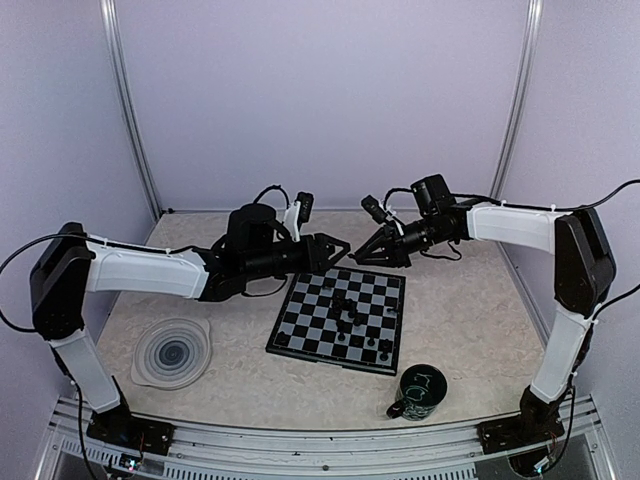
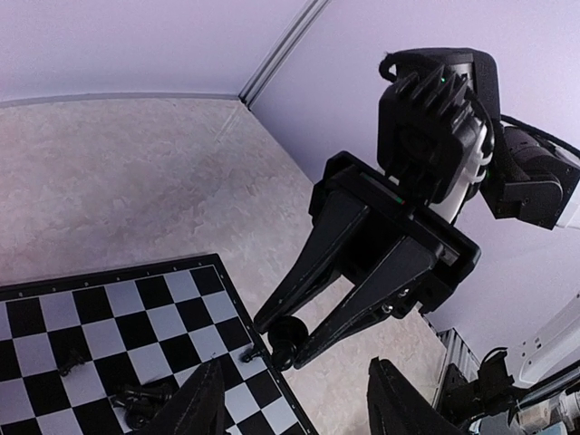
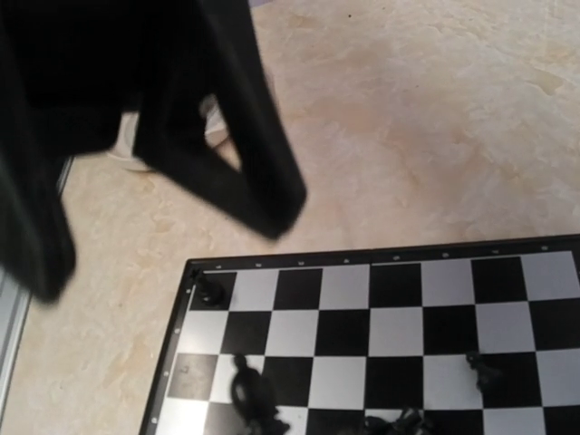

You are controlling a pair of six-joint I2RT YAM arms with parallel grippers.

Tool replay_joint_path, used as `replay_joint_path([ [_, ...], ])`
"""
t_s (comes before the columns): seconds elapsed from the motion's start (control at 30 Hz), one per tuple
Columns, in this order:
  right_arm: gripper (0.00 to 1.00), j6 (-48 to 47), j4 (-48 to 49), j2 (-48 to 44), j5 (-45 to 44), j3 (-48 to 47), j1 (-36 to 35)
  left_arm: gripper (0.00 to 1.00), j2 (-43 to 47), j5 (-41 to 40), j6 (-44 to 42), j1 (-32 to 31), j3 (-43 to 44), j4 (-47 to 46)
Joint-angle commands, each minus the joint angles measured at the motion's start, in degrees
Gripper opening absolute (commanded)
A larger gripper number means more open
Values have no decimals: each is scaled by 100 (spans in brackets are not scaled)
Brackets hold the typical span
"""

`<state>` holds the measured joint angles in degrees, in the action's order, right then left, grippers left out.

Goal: Set up the chess pieces on the board
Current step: Pass from the right arm to the left

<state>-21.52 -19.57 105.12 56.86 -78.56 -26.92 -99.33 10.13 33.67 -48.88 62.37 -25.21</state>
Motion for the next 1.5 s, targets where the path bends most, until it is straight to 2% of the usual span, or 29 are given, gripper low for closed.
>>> replay_joint_path([
  [0.0,15,52,95,-63,227,81,3,52,-216,258,85,-86,326,123],
  [0.57,17,-89,-31,-62,290,102,3,31,-703,652,219,-95,698,236],
  [0.93,18,-279,-99,-90,206,161,3,12,-678,583,130,-78,609,166],
  [1.1,27,-539,-337,-78,254,71,7,7,-637,742,83,-13,589,118],
  [1.2,35,-734,-634,-197,242,-30,84,5,-481,735,-276,28,659,654],
  [1.3,42,-886,-812,-395,161,8,301,4,-204,568,-865,-4,713,1715],
  [1.47,50,-686,-508,-653,225,383,1152,5,426,340,-1530,-147,591,3356],
])
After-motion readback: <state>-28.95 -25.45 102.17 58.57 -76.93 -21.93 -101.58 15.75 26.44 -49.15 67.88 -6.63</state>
